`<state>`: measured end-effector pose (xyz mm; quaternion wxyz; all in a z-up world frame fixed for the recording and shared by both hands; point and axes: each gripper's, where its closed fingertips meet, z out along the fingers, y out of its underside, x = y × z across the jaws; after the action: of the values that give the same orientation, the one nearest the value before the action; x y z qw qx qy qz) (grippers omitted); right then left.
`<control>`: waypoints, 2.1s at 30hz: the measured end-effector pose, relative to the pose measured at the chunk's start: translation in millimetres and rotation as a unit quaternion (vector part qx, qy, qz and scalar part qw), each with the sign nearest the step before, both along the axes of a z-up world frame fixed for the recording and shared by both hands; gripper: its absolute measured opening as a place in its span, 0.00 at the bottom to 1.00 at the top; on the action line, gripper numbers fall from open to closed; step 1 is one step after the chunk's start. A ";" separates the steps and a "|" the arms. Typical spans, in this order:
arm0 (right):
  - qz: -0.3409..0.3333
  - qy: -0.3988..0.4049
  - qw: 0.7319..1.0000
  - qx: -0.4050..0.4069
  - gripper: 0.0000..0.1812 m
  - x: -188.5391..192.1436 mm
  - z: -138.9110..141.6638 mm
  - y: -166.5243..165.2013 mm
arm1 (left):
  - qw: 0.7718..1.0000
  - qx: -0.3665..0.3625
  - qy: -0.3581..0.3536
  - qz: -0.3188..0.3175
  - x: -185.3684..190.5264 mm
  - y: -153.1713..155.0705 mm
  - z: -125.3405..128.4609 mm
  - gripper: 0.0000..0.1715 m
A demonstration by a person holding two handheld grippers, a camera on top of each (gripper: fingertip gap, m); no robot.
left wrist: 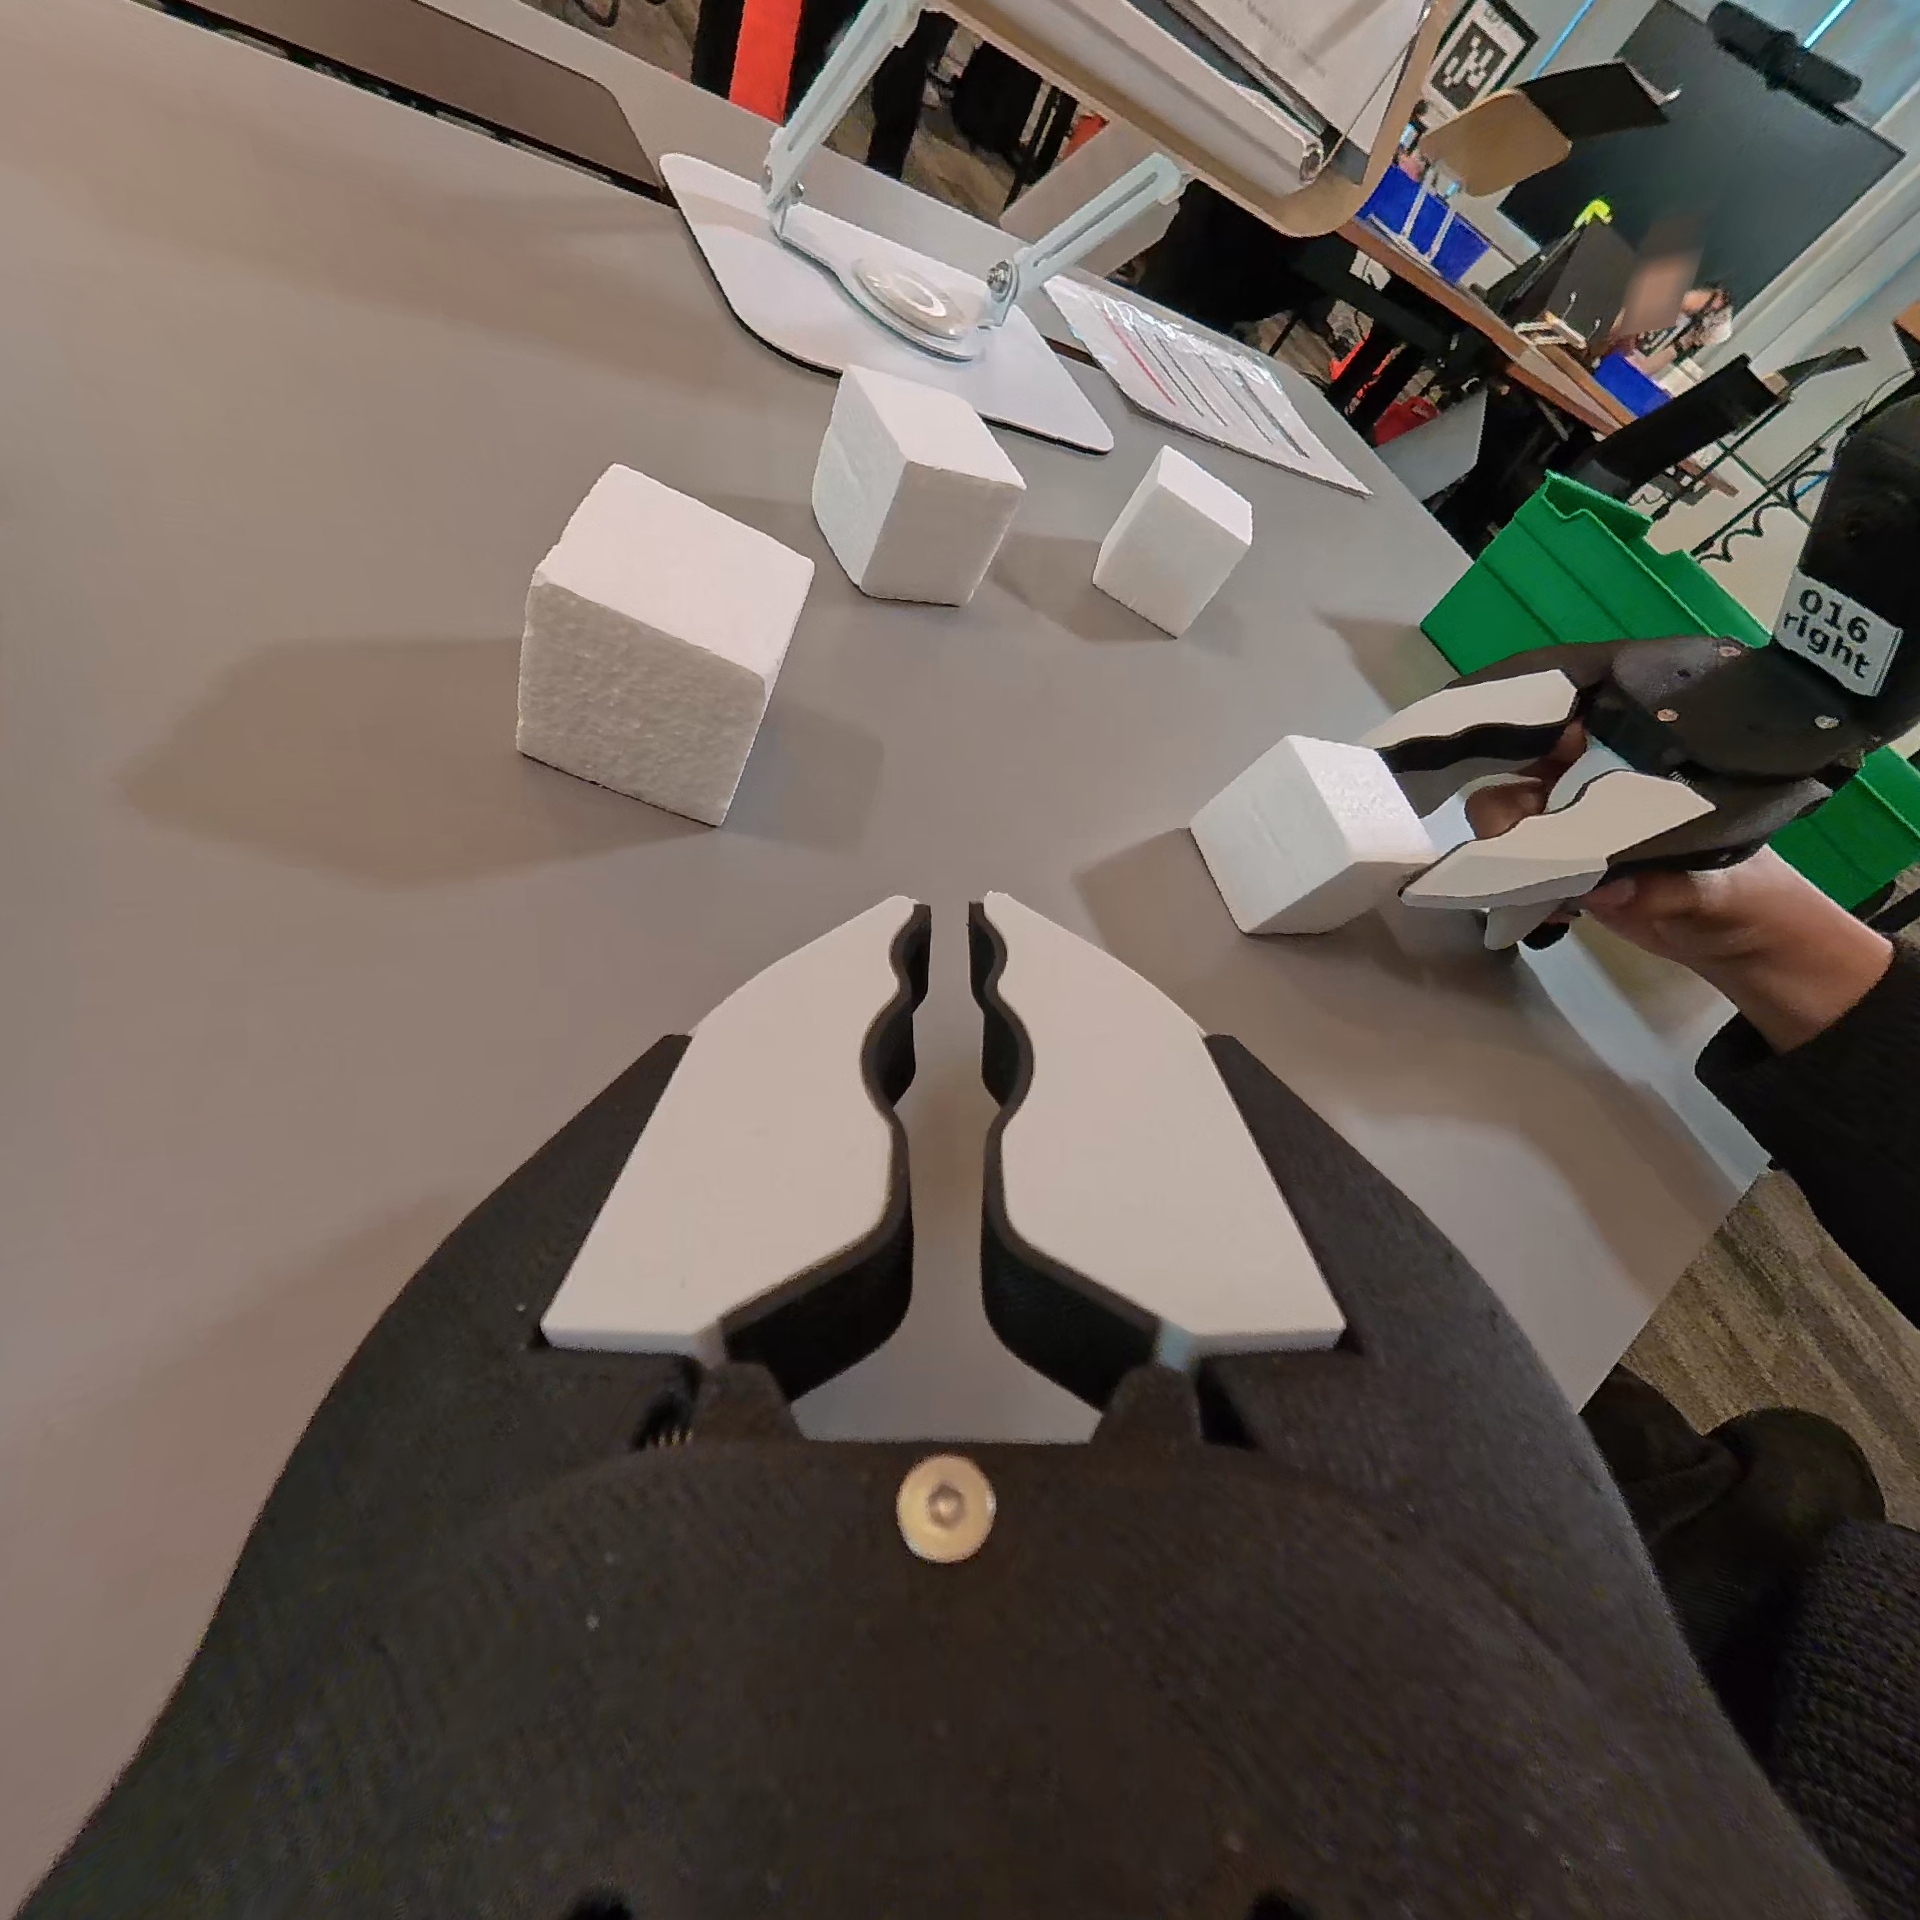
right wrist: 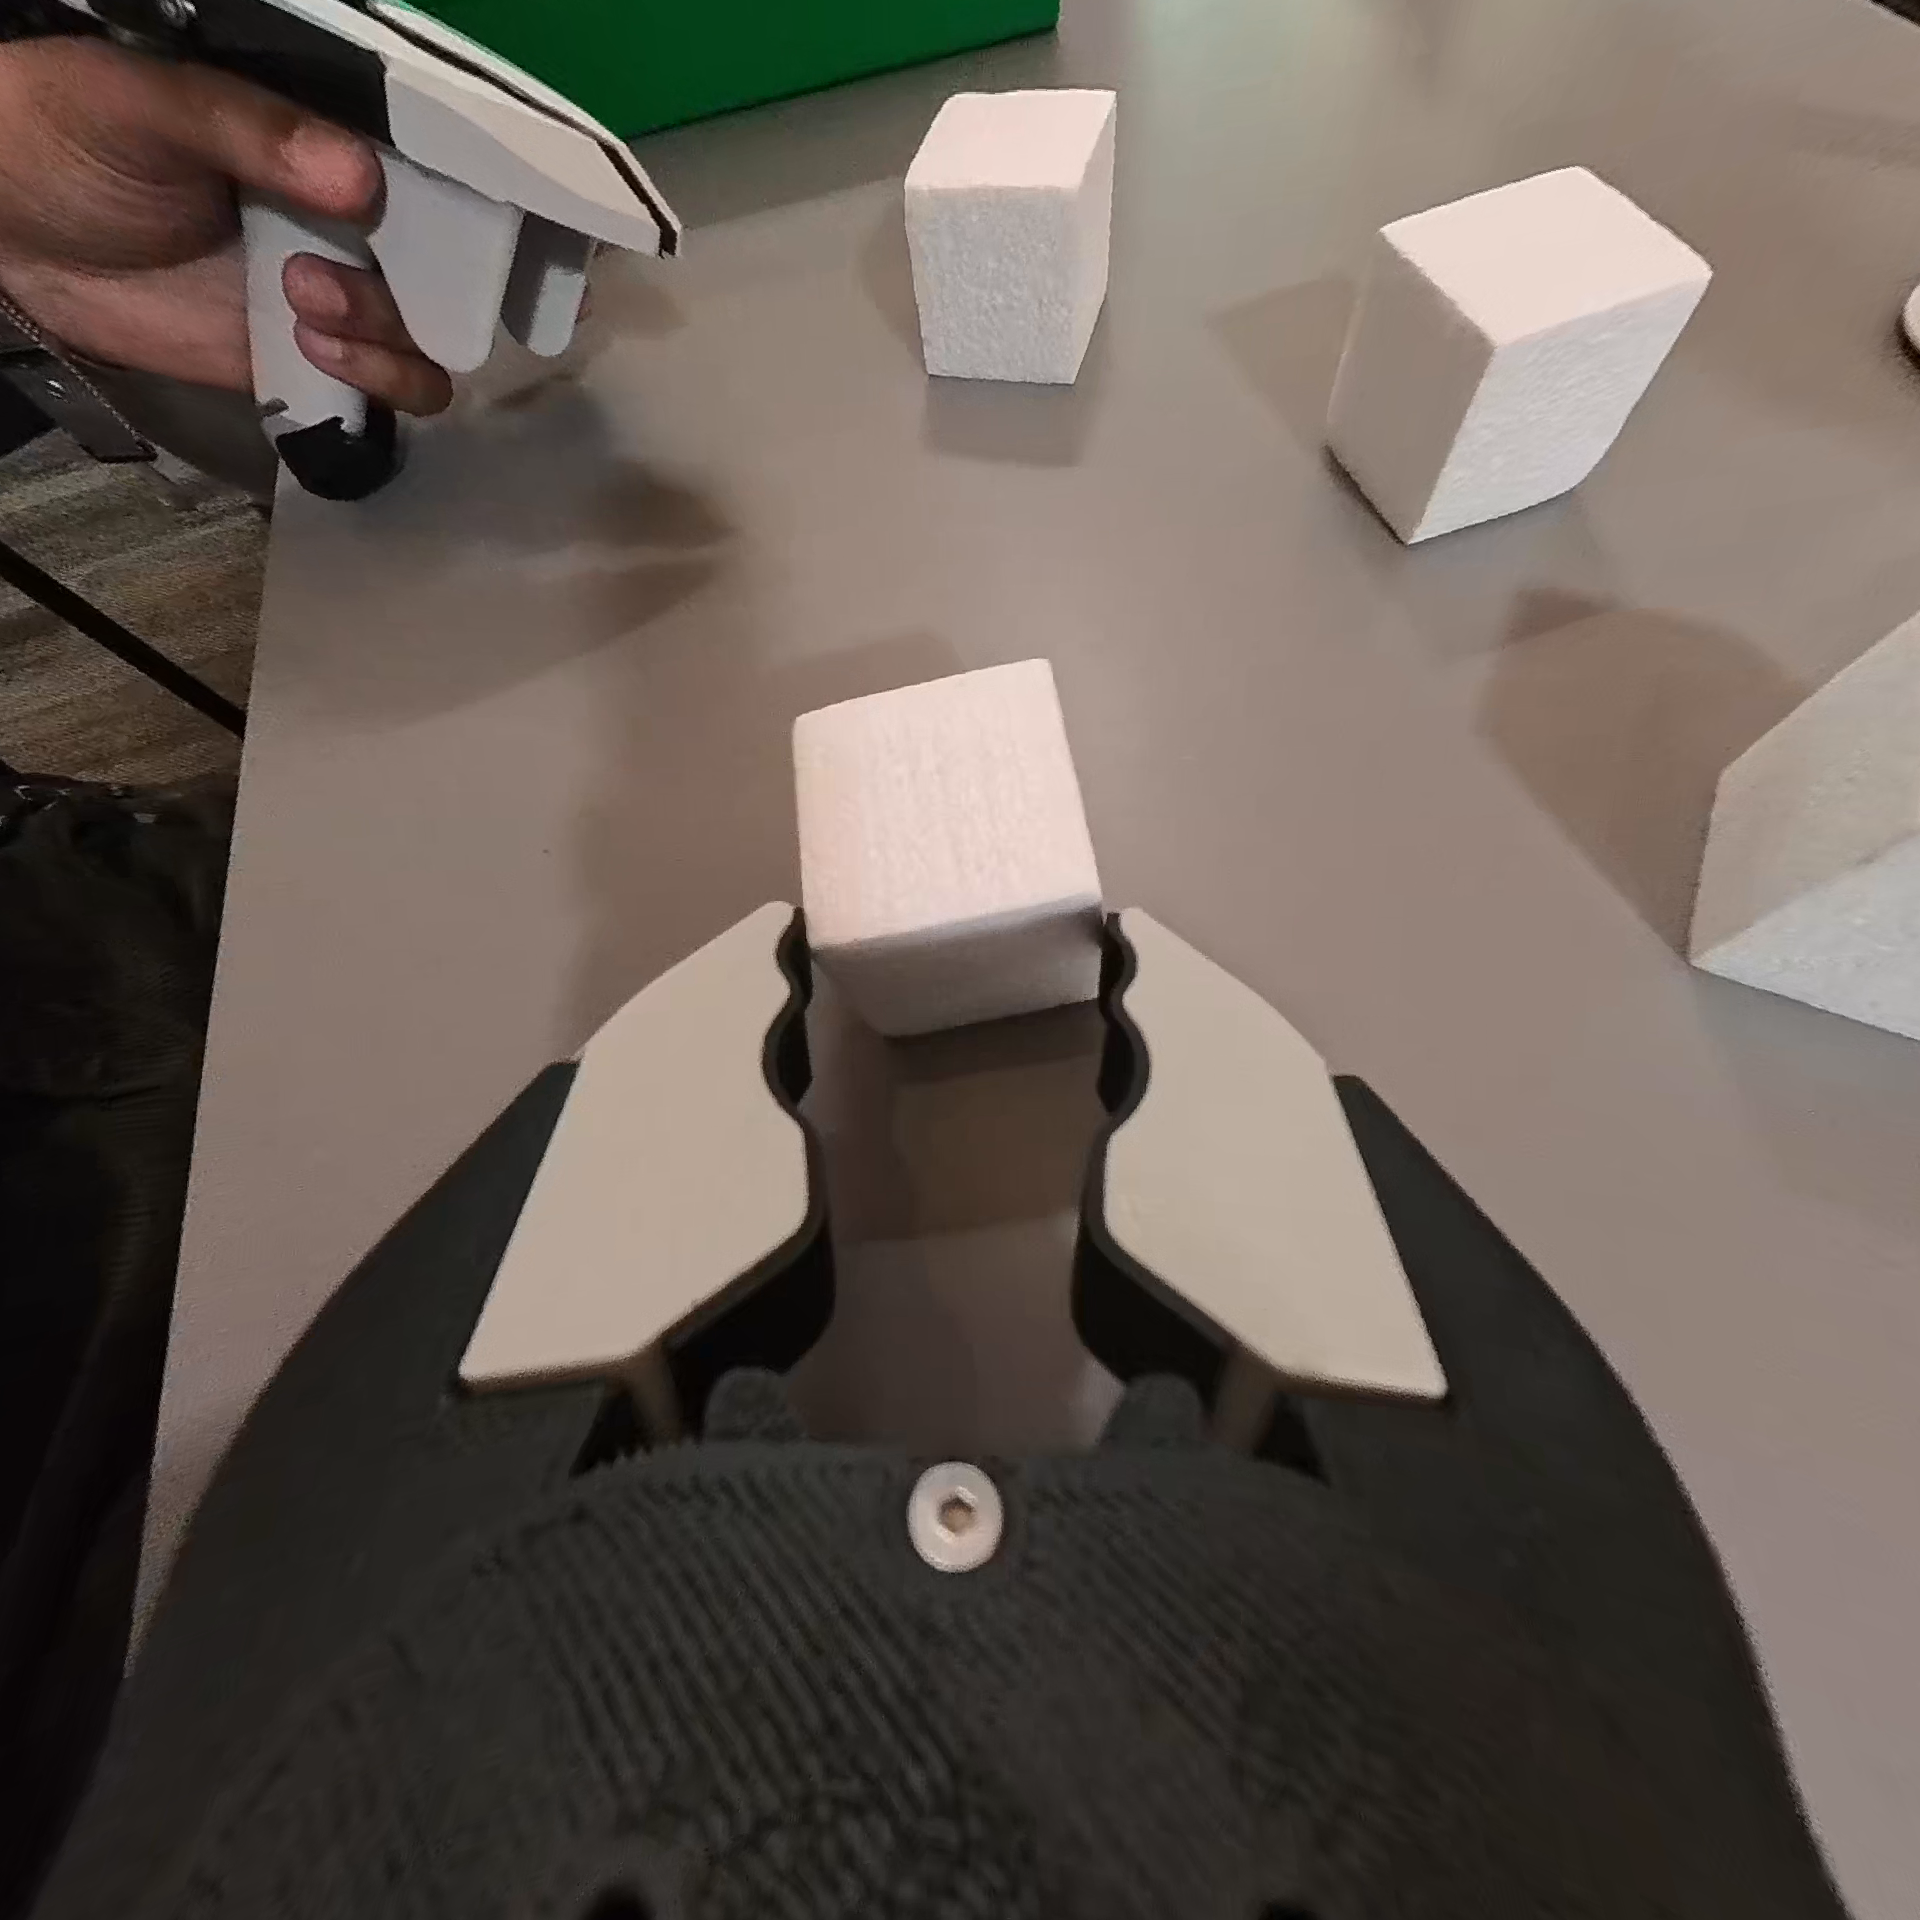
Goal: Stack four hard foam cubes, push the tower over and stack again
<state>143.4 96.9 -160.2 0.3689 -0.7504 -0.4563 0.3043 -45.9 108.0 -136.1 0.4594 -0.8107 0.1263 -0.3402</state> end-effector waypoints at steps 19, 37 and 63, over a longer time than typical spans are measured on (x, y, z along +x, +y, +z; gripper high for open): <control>-0.011 -0.068 0.997 0.048 0.29 -0.7 -12.2 -0.7 | 1.000 -0.002 0.003 -0.002 0.5 -0.7 -1.2 0.04; 0.055 -0.068 0.994 0.067 0.29 -3.8 -11.4 -14.9 | 1.000 0.002 0.002 0.005 -2.0 0.7 0.3 0.04; 0.039 -0.083 0.994 0.059 0.31 -3.0 -15.8 -13.9 | 1.000 -0.012 0.002 -0.003 1.0 -1.2 -3.8 0.04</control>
<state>140.4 83.0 -176.0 0.3615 -0.7317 -0.5313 0.2273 -44.9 106.8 -139.9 0.4483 -0.8162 0.1258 -0.3420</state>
